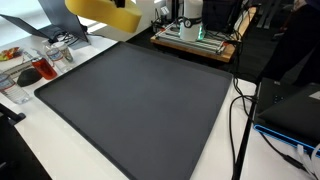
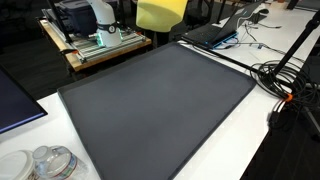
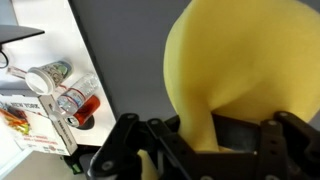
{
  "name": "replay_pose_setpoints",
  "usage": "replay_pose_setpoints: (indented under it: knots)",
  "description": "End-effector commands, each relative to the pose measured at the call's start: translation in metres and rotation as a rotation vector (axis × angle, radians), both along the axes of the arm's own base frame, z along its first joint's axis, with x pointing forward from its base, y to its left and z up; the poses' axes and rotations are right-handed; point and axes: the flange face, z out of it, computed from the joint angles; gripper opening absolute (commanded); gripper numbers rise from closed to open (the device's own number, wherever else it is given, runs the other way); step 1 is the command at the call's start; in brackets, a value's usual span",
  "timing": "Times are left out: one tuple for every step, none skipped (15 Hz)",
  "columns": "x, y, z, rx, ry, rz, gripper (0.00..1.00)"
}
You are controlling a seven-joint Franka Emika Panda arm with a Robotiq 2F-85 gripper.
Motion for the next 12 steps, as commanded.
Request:
replay_pose_setpoints:
  knots:
    - [0.008,0.015,0.013,0.009,0.01,0.117,0.0]
    - [0.01,0.019,0.016,0.024,0.011,0.15,0.0]
    - [0.012,0.022,0.018,0.029,0.008,0.171,0.0]
    - [0.014,0.025,0.019,0.037,0.011,0.194,0.0]
    - [0.016,0.028,0.02,0.04,0.015,0.211,0.0]
    - [0.018,0.03,0.02,0.052,0.021,0.23,0.0]
    - [0.021,0.033,0.02,0.058,0.022,0.24,0.0]
    - [0.023,0.035,0.02,0.066,0.027,0.254,0.0]
    - [0.025,0.037,0.019,0.075,0.031,0.264,0.0]
    - [0.028,0.038,0.017,0.08,0.032,0.27,0.0]
    - [0.03,0.04,0.015,0.083,0.037,0.273,0.0]
    - [0.032,0.041,0.013,0.088,0.044,0.275,0.25]
